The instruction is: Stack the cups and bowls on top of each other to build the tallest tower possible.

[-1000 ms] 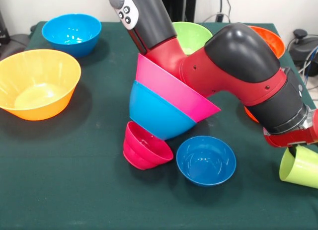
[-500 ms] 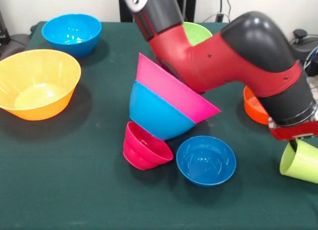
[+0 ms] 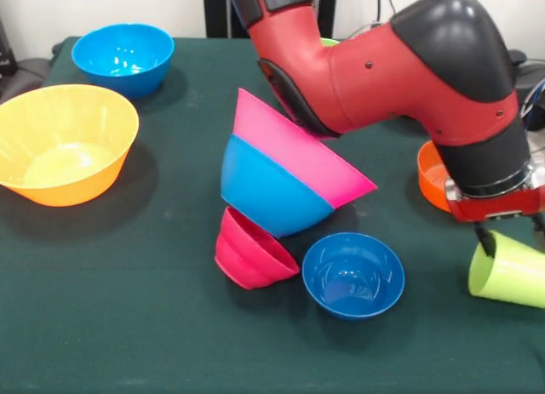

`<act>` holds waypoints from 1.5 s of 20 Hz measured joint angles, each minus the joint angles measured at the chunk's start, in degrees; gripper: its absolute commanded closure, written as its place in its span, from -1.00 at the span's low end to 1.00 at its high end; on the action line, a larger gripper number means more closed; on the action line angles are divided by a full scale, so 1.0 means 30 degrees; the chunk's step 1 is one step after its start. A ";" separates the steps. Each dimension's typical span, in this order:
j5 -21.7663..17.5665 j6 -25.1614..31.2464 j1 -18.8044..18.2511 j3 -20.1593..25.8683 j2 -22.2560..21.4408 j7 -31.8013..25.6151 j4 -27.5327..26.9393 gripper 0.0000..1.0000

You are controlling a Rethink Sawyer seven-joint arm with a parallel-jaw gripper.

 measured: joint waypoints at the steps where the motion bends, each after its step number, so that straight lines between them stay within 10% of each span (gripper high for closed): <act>1: -0.0004 0.0036 -0.0195 0.0016 -0.0008 0.0000 0.0000 -1.00; 2: 0.0000 0.0036 -0.0329 0.0049 -0.0002 0.0000 0.0003 -1.00; 3: 0.0000 0.0032 -0.0856 0.0256 0.0000 0.0000 0.0003 1.00; 19: -0.0087 -0.0493 -0.5401 0.4989 0.3116 0.0000 0.0310 1.00; 30: -0.0644 0.0318 -0.0440 -0.0784 -0.1071 0.0122 0.0420 1.00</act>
